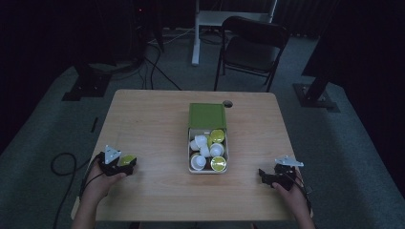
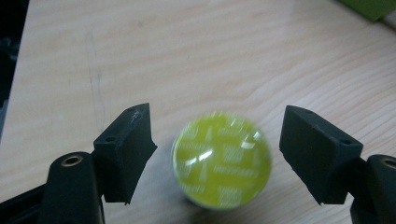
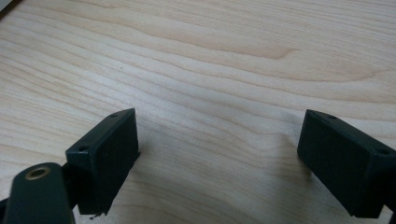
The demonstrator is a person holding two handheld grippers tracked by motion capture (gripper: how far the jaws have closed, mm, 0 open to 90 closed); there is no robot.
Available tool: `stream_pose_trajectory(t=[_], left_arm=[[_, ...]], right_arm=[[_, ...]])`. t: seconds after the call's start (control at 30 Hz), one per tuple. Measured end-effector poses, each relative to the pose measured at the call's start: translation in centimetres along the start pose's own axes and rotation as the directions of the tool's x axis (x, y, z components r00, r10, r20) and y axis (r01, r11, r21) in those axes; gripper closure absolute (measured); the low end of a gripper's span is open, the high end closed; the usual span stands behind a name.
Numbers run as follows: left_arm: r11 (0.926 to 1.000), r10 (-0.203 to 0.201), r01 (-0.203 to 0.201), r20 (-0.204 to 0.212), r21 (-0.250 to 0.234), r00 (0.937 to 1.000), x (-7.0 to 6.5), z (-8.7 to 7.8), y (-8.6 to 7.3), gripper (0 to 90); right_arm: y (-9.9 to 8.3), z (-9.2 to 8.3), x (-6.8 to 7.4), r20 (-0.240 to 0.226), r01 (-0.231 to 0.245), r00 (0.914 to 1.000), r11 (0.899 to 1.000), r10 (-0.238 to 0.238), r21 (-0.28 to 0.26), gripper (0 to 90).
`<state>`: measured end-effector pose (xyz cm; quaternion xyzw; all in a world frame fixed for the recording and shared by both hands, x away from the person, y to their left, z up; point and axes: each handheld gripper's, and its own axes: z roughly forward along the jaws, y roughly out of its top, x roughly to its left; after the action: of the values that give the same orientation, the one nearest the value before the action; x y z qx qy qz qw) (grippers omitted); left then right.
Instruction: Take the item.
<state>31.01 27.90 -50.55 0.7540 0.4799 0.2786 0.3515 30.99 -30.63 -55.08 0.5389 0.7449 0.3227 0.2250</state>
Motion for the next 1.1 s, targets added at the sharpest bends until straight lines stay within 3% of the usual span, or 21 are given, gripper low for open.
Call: stream_pose_trajectory(t=[0.23,0.37,0.43,0.57,0.73,0.8,0.83,0.87,0.97,1.0,1.1], left_arm=[[0.9985,0.038,-0.037,0.04,-0.041,0.9984,-1.0,-0.4,1.8,24.9],[0.9947,0.056,-0.045,0.123,-0.092,0.9909,-2.5,-0.4,2.9,23.6],[0.9927,0.086,-0.073,0.142,-0.096,0.9862,-3.2,-0.5,3.3,23.5],[0.986,0.137,-0.114,0.202,-0.121,0.9698,-4.8,-0.7,4.0,19.9],[0.9761,0.198,-0.17,0.232,-0.135,0.9523,-6.5,-0.9,4.6,18.7],[0.9696,0.231,-0.202,0.241,-0.138,0.9426,-7.3,-0.9,4.7,18.2],[0.9696,0.231,-0.202,0.241,-0.138,0.9426,-7.3,-0.9,4.7,17.2],[0.9664,0.244,-0.211,0.262,-0.146,0.9336,-8.0,-0.8,4.8,17.2],[0.9626,0.259,-0.219,0.303,-0.159,0.917,-8.8,-0.6,4.7,17.2],[0.9626,0.259,-0.219,0.303,-0.159,0.917,-8.8,-0.6,4.7,17.2],[0.964,0.259,-0.214,0.375,-0.158,0.8903,-9.7,-0.1,4.2,17.2]], right_arm=[[0.0,0.0,0.0,0.0,0.0,1.0,1.0,0.0,0.0,12.0],[0.0,0.0,0.0,0.0,0.001,1.0,1.0,-0.001,0.0,12.0],[0.0,0.0,0.0,0.0,0.001,1.0,1.0,-0.001,0.0,12.0],[0.0,0.0,0.0,0.0,0.001,1.0,1.0,-0.001,0.0,12.0],[0.0,0.0,0.0,0.0,0.001,1.0,1.0,-0.001,0.0,12.0],[0.0,0.0,0.0,0.0,0.001,1.0,1.0,-0.001,0.0,12.0],[0.0,0.0,0.0,0.0,0.001,1.0,1.0,-0.001,0.0,12.0],[0.0,0.0,0.0,0.0,0.001,1.0,1.0,-0.001,0.0,12.0],[0.0,0.0,0.0,0.0,0.001,1.0,1.0,-0.001,0.0,12.0],[0.0,0.0,0.0,0.0,0.001,1.0,1.0,-0.001,0.0,12.0],[0.0,0.0,0.0,0.0,0.001,1.0,1.0,-0.001,0.0,12.0]])
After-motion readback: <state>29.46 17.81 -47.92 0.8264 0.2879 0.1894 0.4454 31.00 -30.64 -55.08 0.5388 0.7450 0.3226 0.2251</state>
